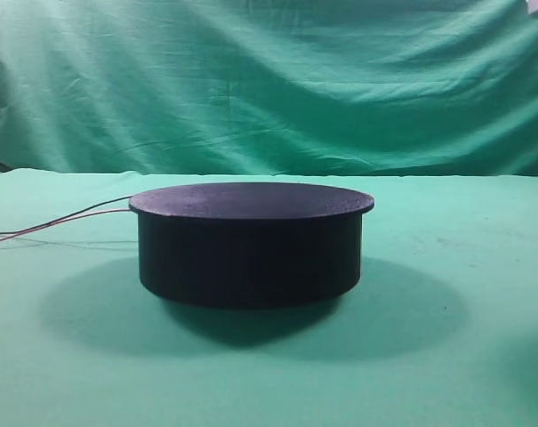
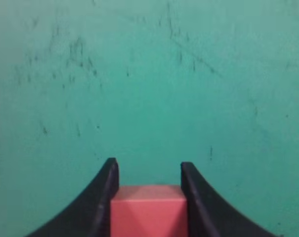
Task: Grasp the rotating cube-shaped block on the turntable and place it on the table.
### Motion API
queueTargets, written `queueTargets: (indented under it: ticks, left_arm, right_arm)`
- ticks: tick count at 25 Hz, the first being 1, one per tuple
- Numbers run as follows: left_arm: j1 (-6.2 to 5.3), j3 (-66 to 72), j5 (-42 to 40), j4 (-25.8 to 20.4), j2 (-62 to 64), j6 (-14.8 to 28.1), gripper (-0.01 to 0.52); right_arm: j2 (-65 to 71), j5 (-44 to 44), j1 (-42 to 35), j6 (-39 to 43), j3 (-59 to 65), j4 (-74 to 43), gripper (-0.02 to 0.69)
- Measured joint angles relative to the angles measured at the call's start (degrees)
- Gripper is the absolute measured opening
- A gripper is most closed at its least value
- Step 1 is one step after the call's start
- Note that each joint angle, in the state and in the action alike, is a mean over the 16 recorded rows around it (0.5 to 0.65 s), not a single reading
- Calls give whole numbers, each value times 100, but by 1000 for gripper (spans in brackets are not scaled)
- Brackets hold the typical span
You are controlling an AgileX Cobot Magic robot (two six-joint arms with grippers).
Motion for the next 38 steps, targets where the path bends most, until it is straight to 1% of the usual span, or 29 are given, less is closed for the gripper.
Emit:
queueTargets:
  ticks: [5, 11, 14, 17, 22, 32, 38]
  left_arm:
    - [0, 0, 0, 0, 0, 0, 0]
    - [0, 0, 0, 0, 0, 0, 0]
    - [0, 0, 0, 0, 0, 0, 0]
    - [0, 0, 0, 0, 0, 0, 0]
    - [0, 0, 0, 0, 0, 0, 0]
    - [0, 0, 0, 0, 0, 0, 0]
    - [0, 0, 0, 0, 0, 0, 0]
  right_arm:
    - [-704, 628, 0, 164, -159, -54, 237]
    - [-2042, 1321, 0, 401, -239, -117, 69]
    - [-2761, 1499, 0, 488, -142, -135, 15]
    - [-3392, 1570, 0, 561, -10, -145, 0]
    - [-4130, 1508, 0, 617, 217, -160, 0]
    - [-4631, 1159, 1, 618, 478, -561, 0]
    - [-5103, 652, -176, 614, 935, -973, 0]
